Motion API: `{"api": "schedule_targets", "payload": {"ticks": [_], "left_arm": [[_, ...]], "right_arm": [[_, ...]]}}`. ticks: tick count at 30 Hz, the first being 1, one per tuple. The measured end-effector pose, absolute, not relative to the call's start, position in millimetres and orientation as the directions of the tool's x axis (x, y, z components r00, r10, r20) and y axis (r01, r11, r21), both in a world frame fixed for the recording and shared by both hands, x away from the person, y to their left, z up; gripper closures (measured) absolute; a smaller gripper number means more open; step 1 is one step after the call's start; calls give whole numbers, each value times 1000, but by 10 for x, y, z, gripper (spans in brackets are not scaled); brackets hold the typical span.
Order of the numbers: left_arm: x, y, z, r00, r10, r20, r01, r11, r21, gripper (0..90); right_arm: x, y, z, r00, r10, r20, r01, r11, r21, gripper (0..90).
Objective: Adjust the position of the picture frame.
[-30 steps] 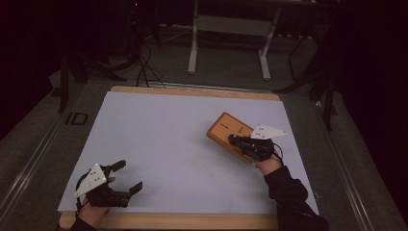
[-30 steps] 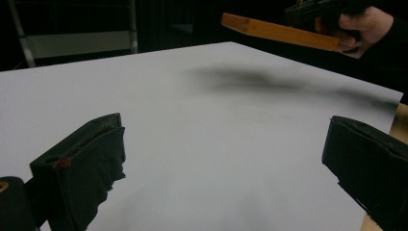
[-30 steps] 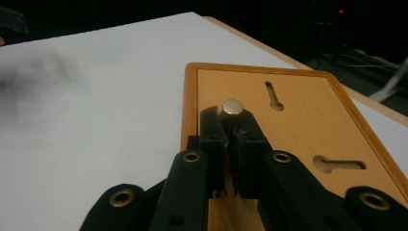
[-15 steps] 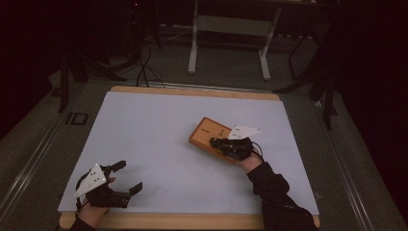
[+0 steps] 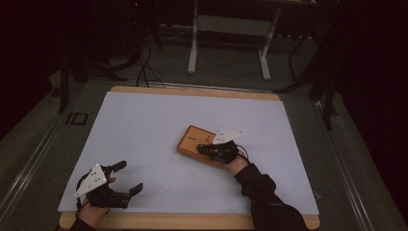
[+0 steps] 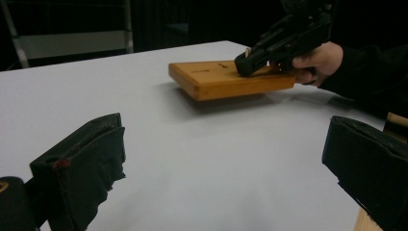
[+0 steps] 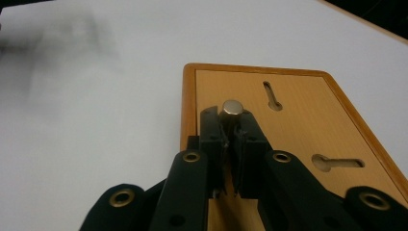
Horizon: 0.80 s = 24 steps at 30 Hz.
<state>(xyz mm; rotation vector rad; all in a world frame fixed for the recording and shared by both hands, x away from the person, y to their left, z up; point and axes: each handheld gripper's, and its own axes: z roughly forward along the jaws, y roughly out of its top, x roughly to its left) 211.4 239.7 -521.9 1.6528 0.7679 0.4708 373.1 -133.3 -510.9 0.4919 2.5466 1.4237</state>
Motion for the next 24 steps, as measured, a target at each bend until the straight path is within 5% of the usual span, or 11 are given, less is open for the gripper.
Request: {"api": "schedule_targets", "payload": {"ticks": [24], "left_arm": [[2114, 2378, -5222, 709, 699, -93, 230, -104, 968, 15]], "right_arm": [[3632, -1189, -5358, -942, 336, 9, 194, 522, 831, 848]]}}
